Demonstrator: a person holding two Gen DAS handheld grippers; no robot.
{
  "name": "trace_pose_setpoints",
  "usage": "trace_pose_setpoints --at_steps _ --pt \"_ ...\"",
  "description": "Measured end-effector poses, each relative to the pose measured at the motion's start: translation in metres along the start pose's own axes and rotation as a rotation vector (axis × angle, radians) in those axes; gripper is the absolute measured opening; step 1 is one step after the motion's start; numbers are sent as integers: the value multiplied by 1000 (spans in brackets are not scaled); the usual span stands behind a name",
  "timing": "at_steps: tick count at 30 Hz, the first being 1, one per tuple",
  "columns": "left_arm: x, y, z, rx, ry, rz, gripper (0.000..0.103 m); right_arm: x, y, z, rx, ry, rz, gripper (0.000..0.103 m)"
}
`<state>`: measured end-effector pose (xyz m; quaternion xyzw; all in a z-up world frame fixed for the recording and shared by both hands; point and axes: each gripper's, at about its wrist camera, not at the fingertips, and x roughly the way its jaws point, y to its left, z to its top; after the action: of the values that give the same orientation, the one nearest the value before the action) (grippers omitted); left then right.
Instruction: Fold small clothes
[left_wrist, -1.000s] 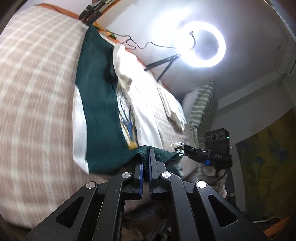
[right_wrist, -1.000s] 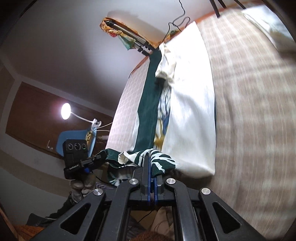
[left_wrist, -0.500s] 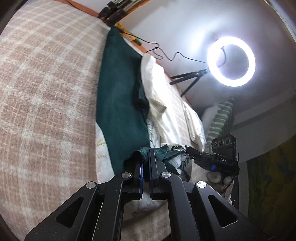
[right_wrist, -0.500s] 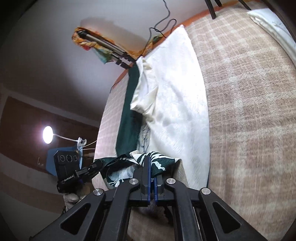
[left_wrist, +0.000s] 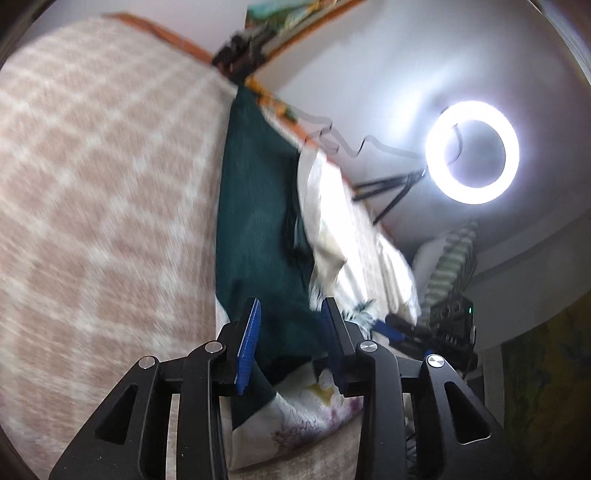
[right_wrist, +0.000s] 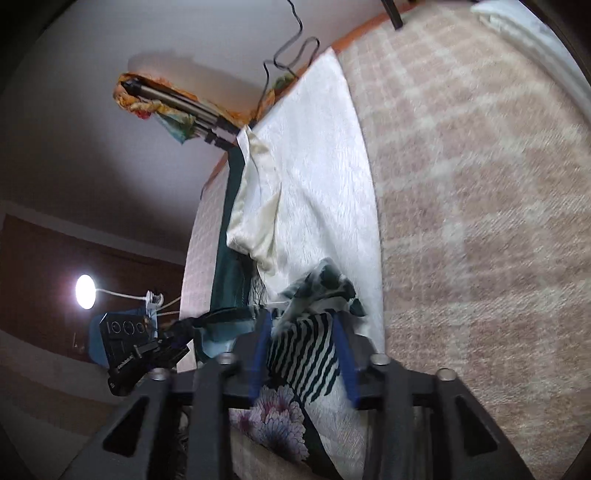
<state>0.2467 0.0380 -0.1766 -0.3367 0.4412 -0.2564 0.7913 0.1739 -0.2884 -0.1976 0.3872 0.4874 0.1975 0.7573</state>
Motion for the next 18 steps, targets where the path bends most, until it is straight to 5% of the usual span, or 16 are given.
trace_pose_setpoints --at_steps 3,9,18 --pt "-12 -3 -1 38 -22 7 32 -16 15 -3 -104 -50 -29 38" --pt "0 -14 -17 193 35 134 32 -12 44 -18 -389 -65 -249 38" --pt "33 -17 -26 306 93 264 29 17 32 -18 -403 8 -324 32"
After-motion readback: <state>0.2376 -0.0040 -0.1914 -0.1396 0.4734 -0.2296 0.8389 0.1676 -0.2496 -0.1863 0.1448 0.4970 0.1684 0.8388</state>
